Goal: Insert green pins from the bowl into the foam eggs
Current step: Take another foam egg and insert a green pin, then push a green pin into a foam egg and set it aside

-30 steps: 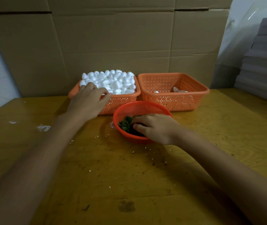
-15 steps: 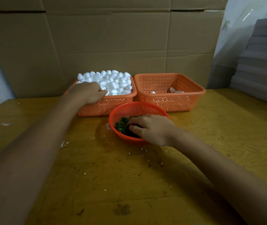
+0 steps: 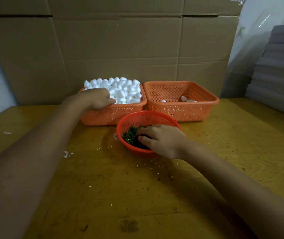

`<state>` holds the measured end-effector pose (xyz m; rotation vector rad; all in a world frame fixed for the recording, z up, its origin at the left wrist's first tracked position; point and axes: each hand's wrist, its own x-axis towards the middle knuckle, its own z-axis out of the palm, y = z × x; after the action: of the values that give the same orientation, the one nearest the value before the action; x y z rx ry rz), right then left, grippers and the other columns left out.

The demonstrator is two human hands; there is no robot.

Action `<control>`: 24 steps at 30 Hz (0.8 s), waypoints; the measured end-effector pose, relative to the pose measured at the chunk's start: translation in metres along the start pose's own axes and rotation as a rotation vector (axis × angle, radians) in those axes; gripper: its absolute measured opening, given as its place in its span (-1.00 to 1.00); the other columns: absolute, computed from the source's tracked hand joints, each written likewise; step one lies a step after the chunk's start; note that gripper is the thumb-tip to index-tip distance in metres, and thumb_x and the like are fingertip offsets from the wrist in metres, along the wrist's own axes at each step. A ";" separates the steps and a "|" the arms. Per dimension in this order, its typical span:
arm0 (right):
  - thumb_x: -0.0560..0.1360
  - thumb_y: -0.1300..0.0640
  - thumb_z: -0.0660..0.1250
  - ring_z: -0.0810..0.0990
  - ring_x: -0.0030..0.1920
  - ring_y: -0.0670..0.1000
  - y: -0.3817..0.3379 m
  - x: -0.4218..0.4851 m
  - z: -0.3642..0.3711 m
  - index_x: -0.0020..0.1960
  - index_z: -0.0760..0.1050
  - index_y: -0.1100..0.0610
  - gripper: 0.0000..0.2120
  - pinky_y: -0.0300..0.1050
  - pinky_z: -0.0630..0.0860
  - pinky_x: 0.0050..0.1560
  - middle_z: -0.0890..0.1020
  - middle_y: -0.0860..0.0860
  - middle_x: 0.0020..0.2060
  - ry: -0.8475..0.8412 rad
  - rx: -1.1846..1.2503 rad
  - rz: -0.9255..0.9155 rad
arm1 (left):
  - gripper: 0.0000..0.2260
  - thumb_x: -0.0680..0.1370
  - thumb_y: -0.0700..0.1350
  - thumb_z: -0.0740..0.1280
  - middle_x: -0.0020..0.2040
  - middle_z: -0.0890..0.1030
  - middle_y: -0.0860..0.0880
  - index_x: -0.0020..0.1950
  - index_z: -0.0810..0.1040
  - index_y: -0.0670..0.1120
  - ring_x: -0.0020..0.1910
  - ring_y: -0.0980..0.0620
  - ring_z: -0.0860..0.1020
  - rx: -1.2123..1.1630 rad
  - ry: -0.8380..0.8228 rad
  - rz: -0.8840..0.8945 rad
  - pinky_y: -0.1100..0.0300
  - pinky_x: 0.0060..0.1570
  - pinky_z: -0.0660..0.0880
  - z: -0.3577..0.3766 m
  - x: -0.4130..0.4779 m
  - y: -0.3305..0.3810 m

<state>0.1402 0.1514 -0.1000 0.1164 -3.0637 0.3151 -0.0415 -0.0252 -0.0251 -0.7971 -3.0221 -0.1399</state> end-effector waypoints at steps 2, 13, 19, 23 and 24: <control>0.70 -0.16 0.07 0.51 0.36 0.10 0.000 0.000 0.000 0.38 0.49 -0.13 -0.64 0.18 0.46 0.29 0.59 -0.05 0.35 0.001 0.000 -0.001 | -0.47 0.75 0.09 0.15 0.62 0.23 -0.35 0.55 0.35 -0.30 0.60 -0.33 0.19 0.014 0.003 0.025 -0.20 0.51 0.17 0.001 0.002 -0.001; 0.70 -0.18 0.06 0.50 0.37 0.10 0.001 0.001 0.001 0.40 0.47 -0.14 -0.62 0.18 0.46 0.29 0.58 -0.06 0.37 0.001 0.003 -0.004 | -0.43 0.75 0.17 0.08 0.68 0.15 -0.25 0.63 0.29 -0.17 0.64 -0.29 0.15 0.081 0.055 0.019 -0.19 0.53 0.16 0.008 0.001 0.005; 0.70 -0.18 0.06 0.50 0.38 0.09 0.000 0.000 0.000 0.41 0.47 -0.14 -0.62 0.18 0.46 0.30 0.57 -0.06 0.38 0.004 -0.001 -0.001 | -0.59 0.70 0.16 0.24 0.51 0.47 -0.19 0.40 0.61 -0.06 0.52 -0.23 0.35 -0.041 0.155 0.020 -0.12 0.40 0.30 0.009 -0.007 0.002; 0.70 -0.18 0.06 0.50 0.37 0.10 0.000 0.000 0.000 0.41 0.48 -0.13 -0.62 0.19 0.46 0.29 0.58 -0.04 0.37 0.011 0.000 -0.003 | -0.94 0.48 -0.02 0.57 0.23 0.67 -0.08 -0.08 0.78 0.06 0.34 -0.12 0.54 -0.394 0.394 -0.008 0.00 0.28 0.49 0.012 -0.010 -0.004; 0.70 -0.18 0.06 0.50 0.37 0.10 0.000 -0.001 -0.001 0.41 0.47 -0.13 -0.62 0.19 0.46 0.30 0.58 -0.04 0.37 0.012 0.000 -0.002 | -0.90 0.43 -0.08 0.61 0.21 0.69 -0.07 -0.10 0.77 0.08 0.31 -0.08 0.58 -0.498 0.437 -0.033 -0.01 0.27 0.53 0.013 -0.013 -0.003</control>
<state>0.1408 0.1512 -0.0995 0.1175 -3.0514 0.3143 -0.0317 -0.0326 -0.0390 -0.6244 -2.6001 -0.9574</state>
